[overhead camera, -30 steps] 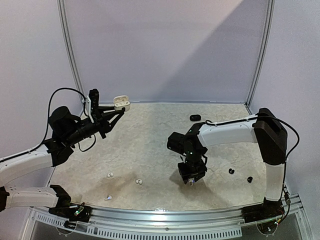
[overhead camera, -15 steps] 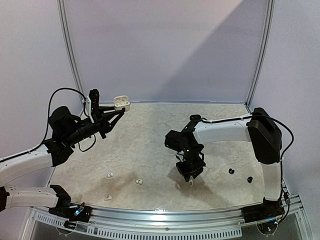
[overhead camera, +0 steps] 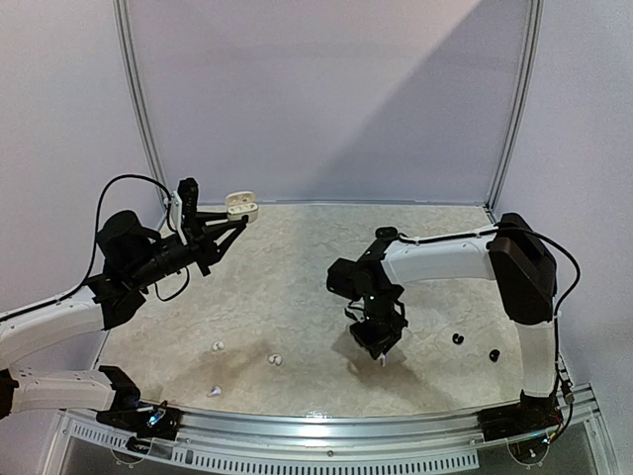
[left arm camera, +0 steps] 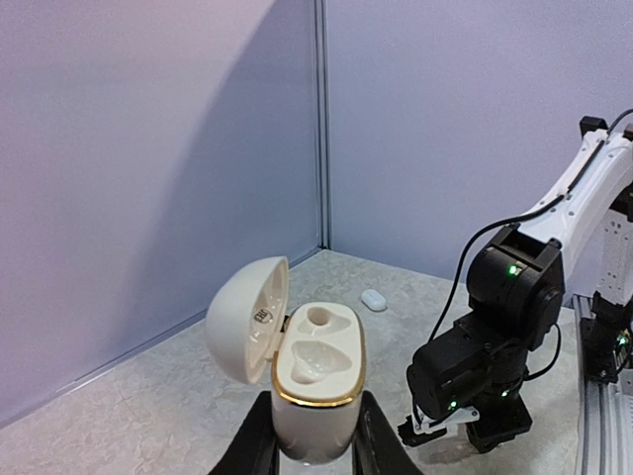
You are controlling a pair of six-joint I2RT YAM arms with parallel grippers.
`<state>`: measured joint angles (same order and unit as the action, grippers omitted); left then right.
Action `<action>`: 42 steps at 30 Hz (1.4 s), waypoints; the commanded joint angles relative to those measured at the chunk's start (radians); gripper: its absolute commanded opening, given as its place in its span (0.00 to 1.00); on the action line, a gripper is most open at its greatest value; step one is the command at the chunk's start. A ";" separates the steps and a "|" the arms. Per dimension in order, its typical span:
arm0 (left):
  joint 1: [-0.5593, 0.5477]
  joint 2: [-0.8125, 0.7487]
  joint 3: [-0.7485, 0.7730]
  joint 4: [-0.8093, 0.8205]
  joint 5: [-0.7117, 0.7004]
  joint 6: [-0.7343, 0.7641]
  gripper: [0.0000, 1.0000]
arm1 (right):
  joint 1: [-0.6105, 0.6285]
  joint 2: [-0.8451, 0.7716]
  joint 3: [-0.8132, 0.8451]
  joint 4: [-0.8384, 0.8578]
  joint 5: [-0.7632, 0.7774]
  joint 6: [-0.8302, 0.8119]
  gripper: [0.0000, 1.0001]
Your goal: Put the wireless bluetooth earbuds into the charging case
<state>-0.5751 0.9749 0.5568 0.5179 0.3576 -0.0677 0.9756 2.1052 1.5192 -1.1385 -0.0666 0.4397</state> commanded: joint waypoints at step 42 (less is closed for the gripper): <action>-0.021 0.006 -0.009 0.172 0.099 0.063 0.00 | 0.217 -0.368 0.305 1.050 0.216 -0.451 0.00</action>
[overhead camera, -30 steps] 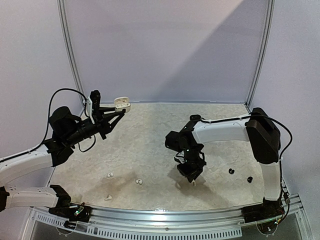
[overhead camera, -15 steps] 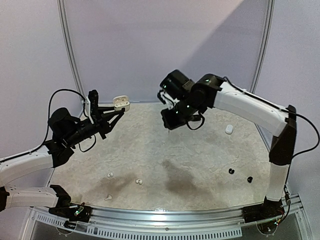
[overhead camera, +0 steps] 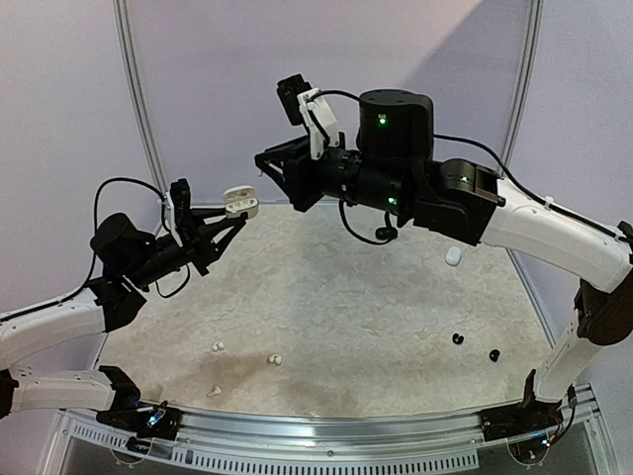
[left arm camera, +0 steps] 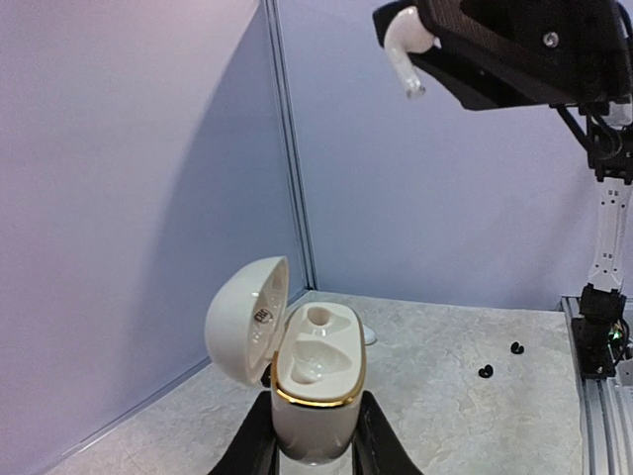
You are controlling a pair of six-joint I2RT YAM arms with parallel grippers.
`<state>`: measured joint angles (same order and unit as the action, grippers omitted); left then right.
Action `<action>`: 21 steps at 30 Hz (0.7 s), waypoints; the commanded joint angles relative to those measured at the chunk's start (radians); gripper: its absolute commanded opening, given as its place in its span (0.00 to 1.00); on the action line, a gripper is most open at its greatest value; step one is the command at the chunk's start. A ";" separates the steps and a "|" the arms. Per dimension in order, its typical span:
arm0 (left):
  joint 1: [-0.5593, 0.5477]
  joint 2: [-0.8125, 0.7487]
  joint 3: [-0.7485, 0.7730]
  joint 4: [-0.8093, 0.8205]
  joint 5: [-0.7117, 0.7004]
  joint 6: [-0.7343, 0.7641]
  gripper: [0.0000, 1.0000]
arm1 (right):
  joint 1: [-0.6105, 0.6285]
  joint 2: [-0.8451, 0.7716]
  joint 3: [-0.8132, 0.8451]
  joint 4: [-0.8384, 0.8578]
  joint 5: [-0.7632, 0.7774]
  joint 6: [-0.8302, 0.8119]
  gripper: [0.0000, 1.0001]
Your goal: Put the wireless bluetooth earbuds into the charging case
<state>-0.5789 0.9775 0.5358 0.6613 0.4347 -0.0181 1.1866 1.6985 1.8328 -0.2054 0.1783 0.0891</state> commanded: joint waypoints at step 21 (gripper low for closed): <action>-0.018 0.000 0.017 0.018 0.018 -0.003 0.00 | 0.004 0.146 0.032 0.035 0.036 -0.234 0.00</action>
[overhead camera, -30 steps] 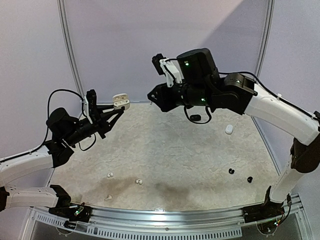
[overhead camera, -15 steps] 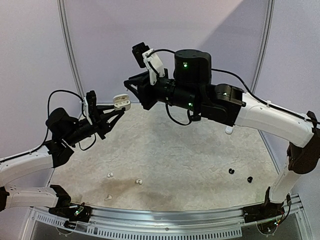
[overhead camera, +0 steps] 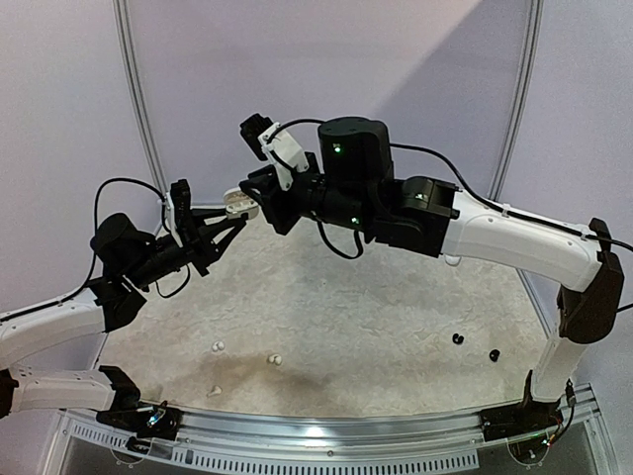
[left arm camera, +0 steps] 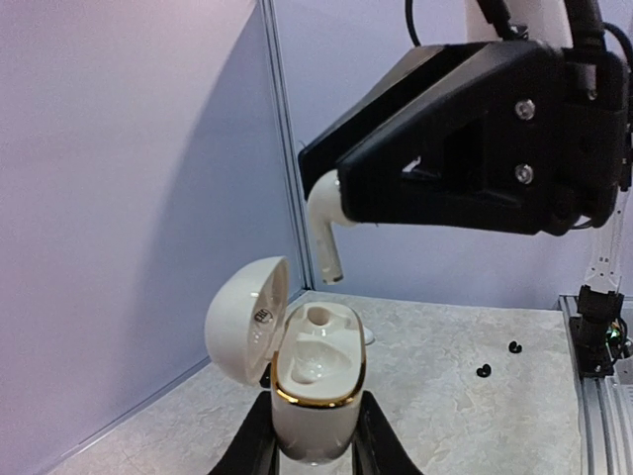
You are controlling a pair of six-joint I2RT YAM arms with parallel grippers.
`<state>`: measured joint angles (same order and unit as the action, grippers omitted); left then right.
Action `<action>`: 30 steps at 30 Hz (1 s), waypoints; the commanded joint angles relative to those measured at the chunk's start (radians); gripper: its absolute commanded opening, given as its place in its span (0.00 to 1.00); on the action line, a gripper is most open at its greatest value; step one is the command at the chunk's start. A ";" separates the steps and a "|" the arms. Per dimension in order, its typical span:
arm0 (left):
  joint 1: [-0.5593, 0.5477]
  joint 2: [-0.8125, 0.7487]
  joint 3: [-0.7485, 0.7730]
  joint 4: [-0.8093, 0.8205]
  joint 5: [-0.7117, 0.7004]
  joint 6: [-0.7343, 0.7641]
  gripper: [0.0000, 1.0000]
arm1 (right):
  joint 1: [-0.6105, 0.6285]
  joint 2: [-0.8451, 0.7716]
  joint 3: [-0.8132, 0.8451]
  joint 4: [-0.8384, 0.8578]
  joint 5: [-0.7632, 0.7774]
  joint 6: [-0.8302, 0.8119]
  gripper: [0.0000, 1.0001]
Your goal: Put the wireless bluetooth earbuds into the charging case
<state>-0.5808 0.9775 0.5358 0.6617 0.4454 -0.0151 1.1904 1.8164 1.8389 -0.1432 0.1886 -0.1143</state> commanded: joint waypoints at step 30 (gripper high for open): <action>-0.016 0.000 0.016 0.016 -0.009 0.010 0.00 | 0.002 0.049 0.049 -0.118 0.104 -0.089 0.00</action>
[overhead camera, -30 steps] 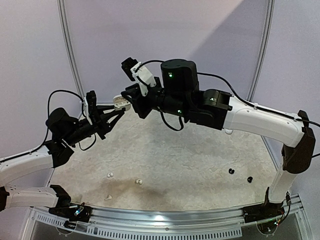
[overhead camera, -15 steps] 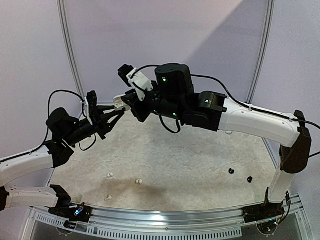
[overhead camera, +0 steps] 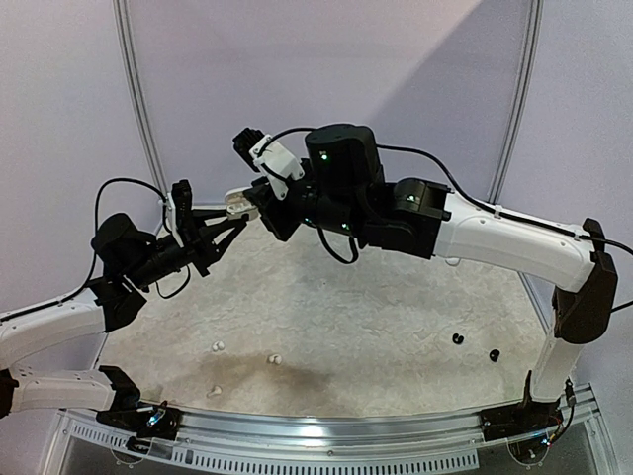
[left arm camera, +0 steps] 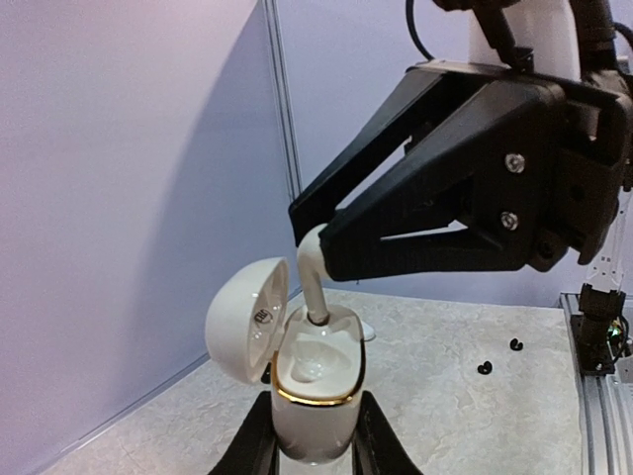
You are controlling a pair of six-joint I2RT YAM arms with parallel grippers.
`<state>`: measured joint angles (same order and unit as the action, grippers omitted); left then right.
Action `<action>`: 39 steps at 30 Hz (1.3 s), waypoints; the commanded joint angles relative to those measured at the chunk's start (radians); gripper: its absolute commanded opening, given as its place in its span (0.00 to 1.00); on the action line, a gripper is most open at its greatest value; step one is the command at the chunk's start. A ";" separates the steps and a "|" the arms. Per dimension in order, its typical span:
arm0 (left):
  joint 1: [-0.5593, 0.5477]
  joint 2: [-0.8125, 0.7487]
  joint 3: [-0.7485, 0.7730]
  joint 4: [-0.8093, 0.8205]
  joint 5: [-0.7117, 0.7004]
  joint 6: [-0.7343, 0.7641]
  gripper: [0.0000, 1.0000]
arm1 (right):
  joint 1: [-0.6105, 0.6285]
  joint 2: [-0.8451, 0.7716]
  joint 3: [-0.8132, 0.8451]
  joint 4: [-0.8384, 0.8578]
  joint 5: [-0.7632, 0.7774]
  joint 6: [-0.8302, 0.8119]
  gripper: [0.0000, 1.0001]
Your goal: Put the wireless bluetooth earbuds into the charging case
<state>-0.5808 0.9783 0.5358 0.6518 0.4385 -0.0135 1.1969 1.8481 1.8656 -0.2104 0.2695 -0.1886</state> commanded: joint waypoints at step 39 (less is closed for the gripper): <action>-0.016 0.005 0.014 0.045 -0.034 0.012 0.00 | 0.011 0.127 0.152 -0.169 0.094 -0.067 0.17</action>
<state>-0.5823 0.9840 0.5358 0.6300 0.3847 -0.0109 1.2045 1.9373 1.9942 -0.3054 0.3504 -0.2592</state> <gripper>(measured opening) 0.228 0.196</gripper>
